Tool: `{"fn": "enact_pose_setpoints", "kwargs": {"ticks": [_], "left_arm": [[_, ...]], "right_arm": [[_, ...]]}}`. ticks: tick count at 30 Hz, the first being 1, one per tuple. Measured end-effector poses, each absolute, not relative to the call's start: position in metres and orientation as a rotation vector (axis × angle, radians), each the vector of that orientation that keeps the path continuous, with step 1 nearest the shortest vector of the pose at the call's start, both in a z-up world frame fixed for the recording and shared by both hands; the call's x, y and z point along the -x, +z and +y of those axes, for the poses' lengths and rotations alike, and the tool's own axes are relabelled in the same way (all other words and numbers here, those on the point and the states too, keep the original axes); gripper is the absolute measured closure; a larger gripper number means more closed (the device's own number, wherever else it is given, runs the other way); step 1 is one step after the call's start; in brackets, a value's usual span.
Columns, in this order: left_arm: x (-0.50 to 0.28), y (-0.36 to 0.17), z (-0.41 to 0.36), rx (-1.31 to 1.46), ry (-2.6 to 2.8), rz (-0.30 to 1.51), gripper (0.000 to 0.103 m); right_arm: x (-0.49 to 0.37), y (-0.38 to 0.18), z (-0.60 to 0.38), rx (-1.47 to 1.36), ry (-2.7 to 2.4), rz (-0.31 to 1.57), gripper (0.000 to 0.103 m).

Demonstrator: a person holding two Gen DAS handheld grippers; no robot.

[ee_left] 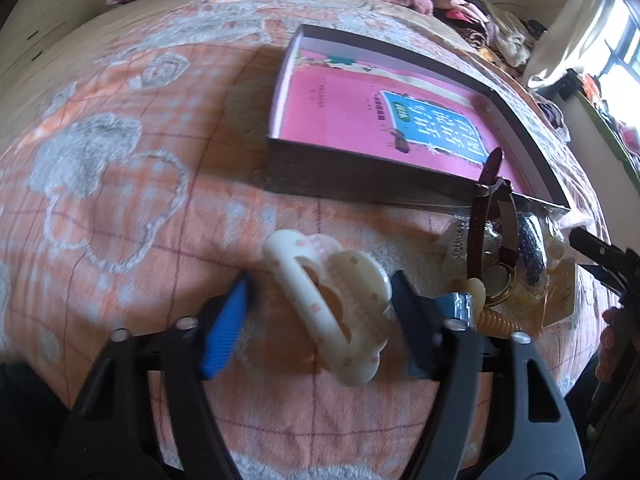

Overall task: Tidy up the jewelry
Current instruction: 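Grasp the cream hair claw clip with the left gripper while the right grasps the cherry earring bag, then carry the claw clip and earring bag into the grey box and release both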

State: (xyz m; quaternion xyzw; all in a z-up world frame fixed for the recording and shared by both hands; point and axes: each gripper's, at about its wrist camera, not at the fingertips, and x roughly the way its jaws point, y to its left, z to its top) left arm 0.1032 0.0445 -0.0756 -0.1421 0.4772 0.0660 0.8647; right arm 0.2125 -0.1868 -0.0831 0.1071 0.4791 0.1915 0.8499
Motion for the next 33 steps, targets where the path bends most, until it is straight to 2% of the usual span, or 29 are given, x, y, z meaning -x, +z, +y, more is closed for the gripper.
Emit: {"fn": "enact_pose_setpoints", "kwargs": {"ticks": [2, 5, 10, 14, 16, 33], "left_arm": [[-0.105, -0.075, 0.045, 0.294, 0.127, 0.991, 0.059], [-0.106, -0.072, 0.046, 0.294, 0.102, 0.972, 0.063], [-0.104, -0.061, 0.049, 0.304, 0.085, 0.929, 0.063], [-0.104, -0.046, 0.056, 0.309, 0.081, 0.894, 0.063], [-0.107, -0.038, 0.061, 0.312, 0.087, 0.874, 0.063], [-0.156, -0.005, 0.082, 0.321, 0.101, 0.790, 0.063]], "right_arm": [[-0.217, -0.087, -0.189, -0.261, 0.422, 1.020, 0.005], [-0.219, -0.087, -0.186, -0.273, 0.481, 1.017, 0.021], [-0.213, -0.079, -0.180, -0.207, 0.511, 0.969, 0.033], [-0.205, -0.067, -0.189, -0.234, 0.509, 0.923, 0.037], [-0.200, -0.059, -0.195, -0.244, 0.505, 0.893, 0.042], [-0.223, -0.001, -0.180, -0.257, 0.558, 0.738, 0.046]]}}
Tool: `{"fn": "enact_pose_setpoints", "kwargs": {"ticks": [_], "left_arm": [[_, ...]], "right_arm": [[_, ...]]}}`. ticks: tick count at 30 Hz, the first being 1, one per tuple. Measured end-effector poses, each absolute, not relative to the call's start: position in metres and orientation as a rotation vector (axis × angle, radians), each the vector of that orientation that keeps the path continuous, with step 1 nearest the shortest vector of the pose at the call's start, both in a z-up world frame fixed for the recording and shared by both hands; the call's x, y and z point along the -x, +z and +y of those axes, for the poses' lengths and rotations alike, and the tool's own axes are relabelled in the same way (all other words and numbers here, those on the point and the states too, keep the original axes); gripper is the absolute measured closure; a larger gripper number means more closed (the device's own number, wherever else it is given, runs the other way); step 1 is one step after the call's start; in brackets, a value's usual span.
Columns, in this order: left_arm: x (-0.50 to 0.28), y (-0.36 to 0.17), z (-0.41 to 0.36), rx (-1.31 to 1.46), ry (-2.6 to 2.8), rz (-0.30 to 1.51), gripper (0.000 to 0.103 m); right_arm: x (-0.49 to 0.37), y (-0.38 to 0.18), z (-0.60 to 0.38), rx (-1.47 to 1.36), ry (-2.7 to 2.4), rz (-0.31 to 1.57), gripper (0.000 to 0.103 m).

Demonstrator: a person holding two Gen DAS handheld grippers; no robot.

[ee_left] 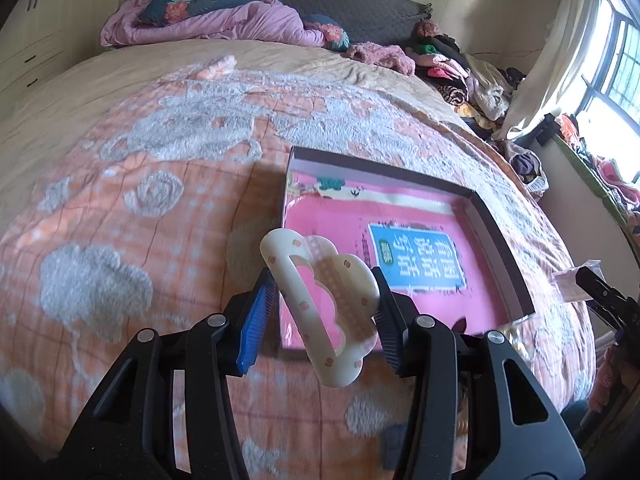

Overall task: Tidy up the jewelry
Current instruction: 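Carry the claw clip and earring bag into the grey box and release both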

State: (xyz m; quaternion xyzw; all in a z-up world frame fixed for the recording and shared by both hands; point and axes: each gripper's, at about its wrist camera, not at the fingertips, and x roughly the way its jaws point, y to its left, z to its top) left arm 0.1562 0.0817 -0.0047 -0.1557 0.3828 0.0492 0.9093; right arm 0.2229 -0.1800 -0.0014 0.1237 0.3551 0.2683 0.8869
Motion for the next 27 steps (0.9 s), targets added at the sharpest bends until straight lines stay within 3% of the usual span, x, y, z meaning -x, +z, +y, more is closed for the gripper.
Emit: {"fn": "enact_pose_setpoints", "kwargs": {"ticks": [27], "left_arm": [[-0.217, -0.049, 0.063, 0.307, 0.065, 0.879, 0.063]], "right_arm": [[-0.288, -0.041, -0.121, -0.150, 0.457, 0.817, 0.045]]}}
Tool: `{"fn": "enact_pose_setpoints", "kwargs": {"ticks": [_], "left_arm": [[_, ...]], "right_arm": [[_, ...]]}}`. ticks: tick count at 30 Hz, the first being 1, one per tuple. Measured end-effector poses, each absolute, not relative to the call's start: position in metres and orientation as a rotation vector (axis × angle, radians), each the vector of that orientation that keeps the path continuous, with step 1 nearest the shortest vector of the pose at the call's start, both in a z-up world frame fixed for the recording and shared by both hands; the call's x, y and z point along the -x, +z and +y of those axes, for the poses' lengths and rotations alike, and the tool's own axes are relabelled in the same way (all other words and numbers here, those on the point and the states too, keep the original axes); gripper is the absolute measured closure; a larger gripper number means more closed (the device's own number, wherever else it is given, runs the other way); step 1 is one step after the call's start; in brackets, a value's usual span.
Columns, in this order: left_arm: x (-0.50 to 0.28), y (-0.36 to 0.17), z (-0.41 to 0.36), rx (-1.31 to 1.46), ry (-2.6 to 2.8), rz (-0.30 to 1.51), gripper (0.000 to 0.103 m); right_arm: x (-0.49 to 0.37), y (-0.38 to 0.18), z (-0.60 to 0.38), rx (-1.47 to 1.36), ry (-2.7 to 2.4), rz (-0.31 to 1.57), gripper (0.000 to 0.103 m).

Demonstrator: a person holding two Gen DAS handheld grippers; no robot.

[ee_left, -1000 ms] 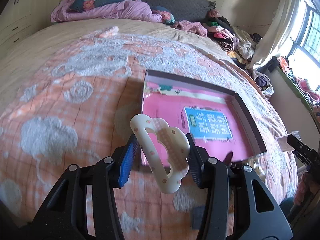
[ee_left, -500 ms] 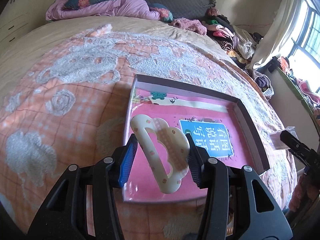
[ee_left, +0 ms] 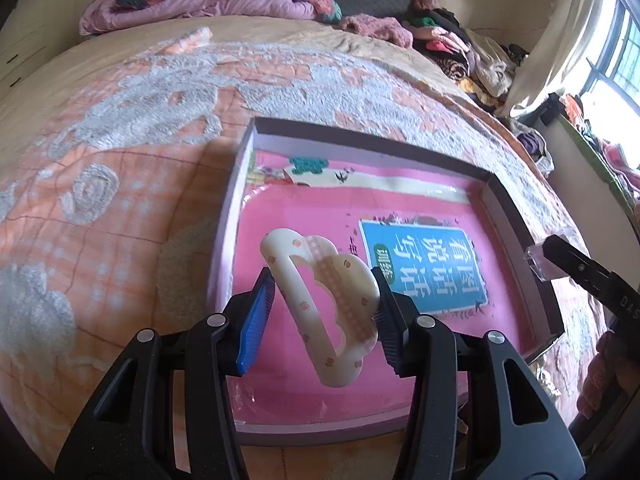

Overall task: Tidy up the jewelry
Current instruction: 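Carry the claw clip and earring bag into the grey box and release both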

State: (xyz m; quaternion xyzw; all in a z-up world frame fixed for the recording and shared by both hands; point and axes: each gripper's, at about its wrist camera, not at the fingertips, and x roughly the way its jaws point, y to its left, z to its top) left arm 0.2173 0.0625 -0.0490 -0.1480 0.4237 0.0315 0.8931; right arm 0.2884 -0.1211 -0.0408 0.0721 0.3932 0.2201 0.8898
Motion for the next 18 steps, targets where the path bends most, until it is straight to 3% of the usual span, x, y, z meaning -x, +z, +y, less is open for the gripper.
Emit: {"fn": "enact_pose_setpoints", "kwargs": {"ticks": [12, 18], "left_arm": [[-0.219, -0.054, 0.059, 0.290, 0.066, 0.890, 0.063], [-0.218, -0.054, 0.060, 0.291, 0.063, 0.889, 0.061]], "right_arm": [[-0.288, -0.055, -0.125, -0.160, 0.431, 0.841, 0.041], [-0.281, -0.051, -0.132, -0.214, 0.439, 0.834, 0.026]]}}
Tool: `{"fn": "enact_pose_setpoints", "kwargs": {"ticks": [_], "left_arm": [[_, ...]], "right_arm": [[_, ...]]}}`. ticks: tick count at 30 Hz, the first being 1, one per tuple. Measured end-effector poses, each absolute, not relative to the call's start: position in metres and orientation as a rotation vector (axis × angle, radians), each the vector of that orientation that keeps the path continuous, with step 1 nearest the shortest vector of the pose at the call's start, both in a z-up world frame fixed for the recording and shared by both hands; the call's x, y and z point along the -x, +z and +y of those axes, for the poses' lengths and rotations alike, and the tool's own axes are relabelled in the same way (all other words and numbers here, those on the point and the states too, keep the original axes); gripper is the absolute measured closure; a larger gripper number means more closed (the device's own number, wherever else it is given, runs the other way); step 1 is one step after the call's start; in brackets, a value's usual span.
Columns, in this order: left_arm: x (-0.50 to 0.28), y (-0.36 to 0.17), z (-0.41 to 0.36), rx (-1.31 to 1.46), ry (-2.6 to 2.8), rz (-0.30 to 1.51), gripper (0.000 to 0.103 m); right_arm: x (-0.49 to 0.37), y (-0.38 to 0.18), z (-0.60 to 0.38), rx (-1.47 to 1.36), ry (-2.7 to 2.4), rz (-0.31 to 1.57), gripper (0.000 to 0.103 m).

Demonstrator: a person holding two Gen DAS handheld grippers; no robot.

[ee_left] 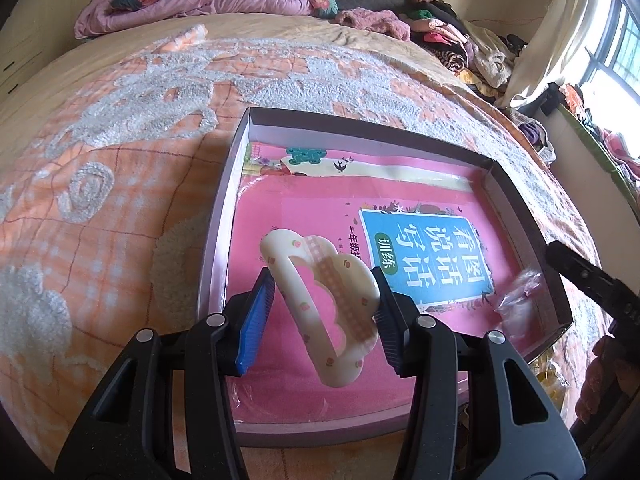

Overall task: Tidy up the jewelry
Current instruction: 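Carry the claw clip and earring bag into the grey box and release both, then move the left gripper back toward the brown leather watch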

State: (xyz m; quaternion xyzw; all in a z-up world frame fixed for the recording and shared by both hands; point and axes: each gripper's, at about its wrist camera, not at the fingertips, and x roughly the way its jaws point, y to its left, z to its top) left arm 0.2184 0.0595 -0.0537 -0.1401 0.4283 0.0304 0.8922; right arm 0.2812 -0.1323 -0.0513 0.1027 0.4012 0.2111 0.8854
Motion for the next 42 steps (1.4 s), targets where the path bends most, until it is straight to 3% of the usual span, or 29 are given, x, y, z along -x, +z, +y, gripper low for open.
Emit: {"fn": "enact_pose_setpoints", "kwargs": {"ticks": [2, 6, 8, 10, 14, 25, 42], "left_arm": [[-0.218, -0.052, 0.062, 0.284, 0.066, 0.884, 0.054], [-0.216, -0.048, 0.065, 0.281, 0.069, 0.874, 0.051], [-0.213, -0.044, 0.065, 0.272, 0.074, 0.862, 0.042], [-0.210, -0.040, 0.065, 0.268, 0.080, 0.849, 0.041], [-0.203, -0.029, 0.066, 0.263, 0.089, 0.819, 0.027], [-0.176, 0.000, 0.067, 0.265, 0.095, 0.750, 0.012], [-0.122, 0.025, 0.060, 0.266, 0.072, 0.684, 0.011]], "right_arm": [[-0.277, -0.048, -0.136, -0.234, 0.440, 0.828, 0.022], [-0.270, -0.040, -0.144, -0.266, 0.450, 0.816, 0.016], [-0.266, -0.036, -0.148, -0.274, 0.454, 0.804, 0.014], [-0.261, -0.031, -0.150, -0.276, 0.456, 0.794, 0.013], [-0.251, -0.021, -0.154, -0.273, 0.458, 0.771, 0.013], [-0.219, 0.004, -0.167, -0.265, 0.459, 0.718, 0.010], [-0.169, 0.019, -0.190, -0.249, 0.471, 0.702, 0.009]]}}
